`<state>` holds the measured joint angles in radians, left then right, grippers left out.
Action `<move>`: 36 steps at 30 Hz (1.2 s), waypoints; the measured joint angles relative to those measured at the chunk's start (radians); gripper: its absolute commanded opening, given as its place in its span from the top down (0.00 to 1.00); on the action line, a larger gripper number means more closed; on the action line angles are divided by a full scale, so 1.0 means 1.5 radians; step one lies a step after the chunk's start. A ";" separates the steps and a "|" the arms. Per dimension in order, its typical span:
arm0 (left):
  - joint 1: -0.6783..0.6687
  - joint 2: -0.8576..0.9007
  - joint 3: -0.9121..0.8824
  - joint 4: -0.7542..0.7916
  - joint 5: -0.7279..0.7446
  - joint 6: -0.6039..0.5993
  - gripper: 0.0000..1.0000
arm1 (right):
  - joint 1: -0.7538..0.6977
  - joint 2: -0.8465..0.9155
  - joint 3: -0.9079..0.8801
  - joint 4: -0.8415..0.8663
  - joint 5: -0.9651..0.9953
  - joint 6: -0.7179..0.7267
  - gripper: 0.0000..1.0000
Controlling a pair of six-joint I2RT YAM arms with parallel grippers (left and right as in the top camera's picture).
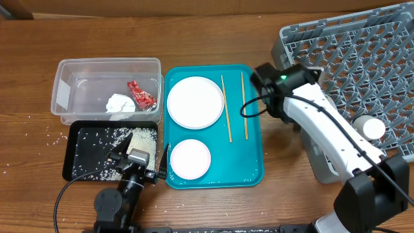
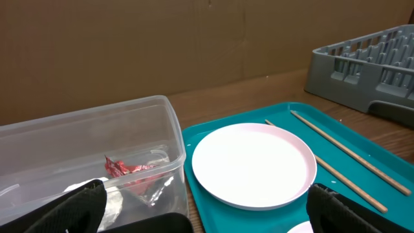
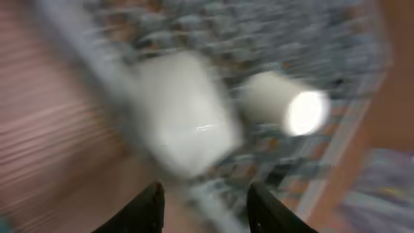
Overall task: Sort waste into correct bins and load items into the dishwasher
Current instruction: 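Carry the grey bowl with the right gripper into the dish rack, then grasp the pink bowl rim with the right gripper, then carry the pink bowl into the dish rack and release it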
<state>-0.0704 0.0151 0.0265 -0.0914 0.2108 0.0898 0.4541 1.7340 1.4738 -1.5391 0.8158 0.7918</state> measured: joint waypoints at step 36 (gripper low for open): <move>0.000 0.000 -0.001 0.001 0.002 0.000 0.00 | 0.209 0.036 -0.241 0.481 -0.735 -0.061 0.96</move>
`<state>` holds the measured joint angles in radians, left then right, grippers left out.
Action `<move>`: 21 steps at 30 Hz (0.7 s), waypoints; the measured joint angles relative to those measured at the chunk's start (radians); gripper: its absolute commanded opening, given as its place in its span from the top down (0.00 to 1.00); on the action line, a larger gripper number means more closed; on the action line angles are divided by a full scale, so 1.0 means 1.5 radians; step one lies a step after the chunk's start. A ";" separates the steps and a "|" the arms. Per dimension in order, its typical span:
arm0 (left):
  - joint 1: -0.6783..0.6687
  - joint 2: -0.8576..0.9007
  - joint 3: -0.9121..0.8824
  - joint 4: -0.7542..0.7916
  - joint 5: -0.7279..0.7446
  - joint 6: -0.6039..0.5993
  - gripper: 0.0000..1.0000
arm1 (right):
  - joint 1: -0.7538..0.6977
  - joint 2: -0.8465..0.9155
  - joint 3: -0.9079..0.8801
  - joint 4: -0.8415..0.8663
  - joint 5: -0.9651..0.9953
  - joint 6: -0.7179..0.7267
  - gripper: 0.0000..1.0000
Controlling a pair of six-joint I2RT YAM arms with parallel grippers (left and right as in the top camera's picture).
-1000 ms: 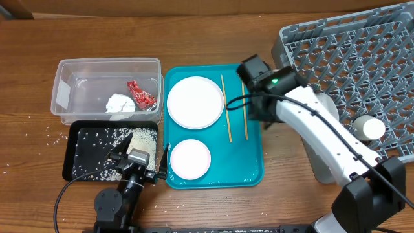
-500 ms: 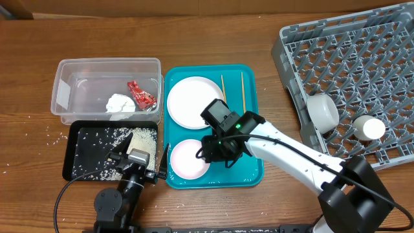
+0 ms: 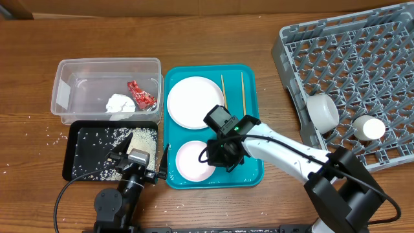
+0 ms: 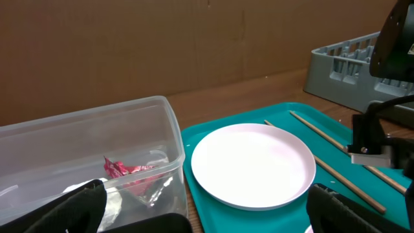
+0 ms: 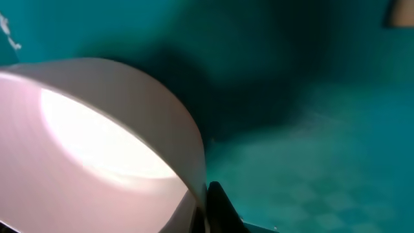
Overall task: Sort waste into correct bins and load items into the dishwasher
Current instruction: 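Carry the pink bowl into the dish rack and release it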
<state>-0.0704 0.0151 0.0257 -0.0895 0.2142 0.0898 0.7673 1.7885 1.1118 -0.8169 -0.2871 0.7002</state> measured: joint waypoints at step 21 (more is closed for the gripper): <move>0.000 0.000 0.000 0.001 0.000 0.000 0.00 | -0.230 -0.186 0.104 0.022 1.068 -0.135 0.96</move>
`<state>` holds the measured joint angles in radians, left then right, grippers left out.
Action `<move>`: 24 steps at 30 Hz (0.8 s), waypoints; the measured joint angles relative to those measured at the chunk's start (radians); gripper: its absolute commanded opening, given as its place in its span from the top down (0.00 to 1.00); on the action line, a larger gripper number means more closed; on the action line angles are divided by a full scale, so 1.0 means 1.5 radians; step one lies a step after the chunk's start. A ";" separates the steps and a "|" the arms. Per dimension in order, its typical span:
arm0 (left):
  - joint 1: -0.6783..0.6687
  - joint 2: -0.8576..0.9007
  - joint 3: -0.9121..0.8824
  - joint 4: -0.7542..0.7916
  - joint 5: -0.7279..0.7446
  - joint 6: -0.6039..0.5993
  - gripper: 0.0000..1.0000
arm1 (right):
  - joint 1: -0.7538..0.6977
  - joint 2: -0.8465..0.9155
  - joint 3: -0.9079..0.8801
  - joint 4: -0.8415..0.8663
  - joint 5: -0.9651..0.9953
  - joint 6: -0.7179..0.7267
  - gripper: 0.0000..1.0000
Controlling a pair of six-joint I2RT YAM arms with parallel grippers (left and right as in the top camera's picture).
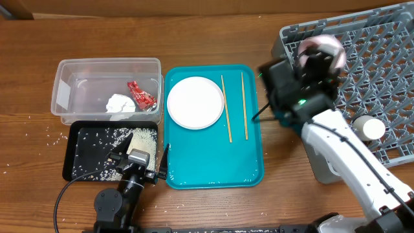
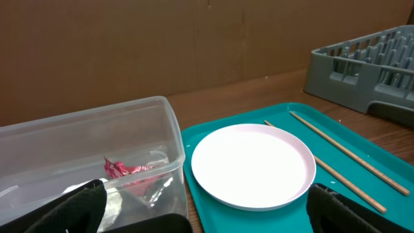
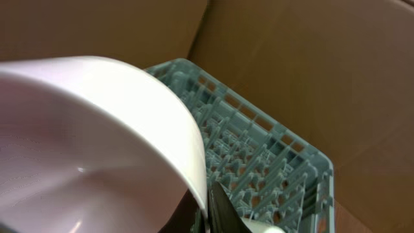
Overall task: Sort waste into correct bins and load items into the dishwasher
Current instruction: 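Carry the pink bowl into the dish rack and release it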
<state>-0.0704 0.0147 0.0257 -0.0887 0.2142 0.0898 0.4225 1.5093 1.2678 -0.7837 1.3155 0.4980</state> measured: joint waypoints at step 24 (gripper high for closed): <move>0.000 -0.001 -0.001 -0.001 0.000 0.000 0.00 | -0.122 0.220 0.001 0.193 -0.022 -0.371 0.96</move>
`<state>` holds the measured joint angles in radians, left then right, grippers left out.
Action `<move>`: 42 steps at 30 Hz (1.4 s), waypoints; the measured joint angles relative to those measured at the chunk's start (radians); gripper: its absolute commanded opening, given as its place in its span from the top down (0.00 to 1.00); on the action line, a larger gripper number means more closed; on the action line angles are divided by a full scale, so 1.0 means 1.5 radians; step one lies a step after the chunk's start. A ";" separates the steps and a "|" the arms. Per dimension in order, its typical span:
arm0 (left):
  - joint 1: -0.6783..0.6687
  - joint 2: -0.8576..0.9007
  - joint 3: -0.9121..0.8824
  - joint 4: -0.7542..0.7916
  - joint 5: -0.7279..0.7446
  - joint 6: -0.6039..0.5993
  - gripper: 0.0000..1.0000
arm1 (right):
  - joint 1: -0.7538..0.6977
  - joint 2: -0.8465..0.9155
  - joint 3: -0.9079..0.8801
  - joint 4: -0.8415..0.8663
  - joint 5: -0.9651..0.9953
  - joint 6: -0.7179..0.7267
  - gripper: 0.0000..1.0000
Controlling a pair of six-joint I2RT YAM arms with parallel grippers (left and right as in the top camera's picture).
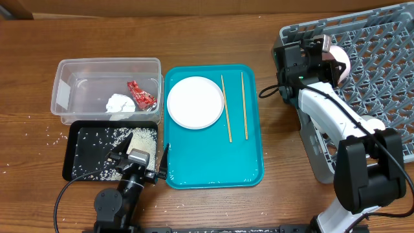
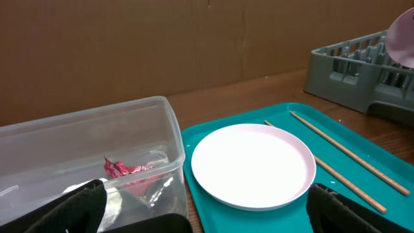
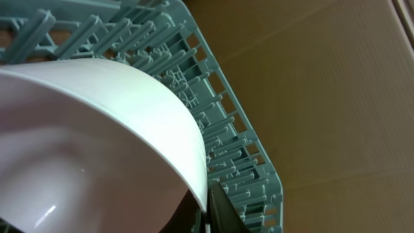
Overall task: Sort waste into correct bins and load items into the dishwasher
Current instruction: 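Carry the pink bowl into the dish rack and release it, then grasp the white plate edge with the right gripper, then lift the white plate and carry it into the dish rack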
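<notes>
My right gripper is shut on the rim of a small white bowl, held on edge over the near-left corner of the grey dish rack. In the right wrist view the bowl fills the left side, with a dark fingertip pressed on its rim. A white plate and two wooden chopsticks lie on the teal tray. My left gripper rests open at the table's front, between the tray and the black tray.
A clear bin left of the teal tray holds a red wrapper and white tissue. A black tray with scattered rice lies in front of it. A white cup lies in the rack.
The right gripper, still holding the bowl, has shifted a little to the right and turned, so the bowl now sits further over the rack. The left arm is unchanged.
At first the right gripper was by the rack's left edge while a plate and a small bowl sat on the teal tray. Then it was down at the small bowl at the tray's front. After that the bowl was off the tray, held up near the rack, and now over it.
</notes>
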<state>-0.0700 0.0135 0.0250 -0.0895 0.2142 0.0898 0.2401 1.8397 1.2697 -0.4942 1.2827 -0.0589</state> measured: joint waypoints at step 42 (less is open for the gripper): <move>0.000 0.000 0.000 0.000 0.000 0.000 0.00 | 0.258 -0.047 0.117 -0.173 -0.951 0.356 0.46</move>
<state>-0.0704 0.0132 0.0250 -0.0891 0.2142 0.0895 0.6266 1.7687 1.4452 -0.7536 -0.1432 0.4747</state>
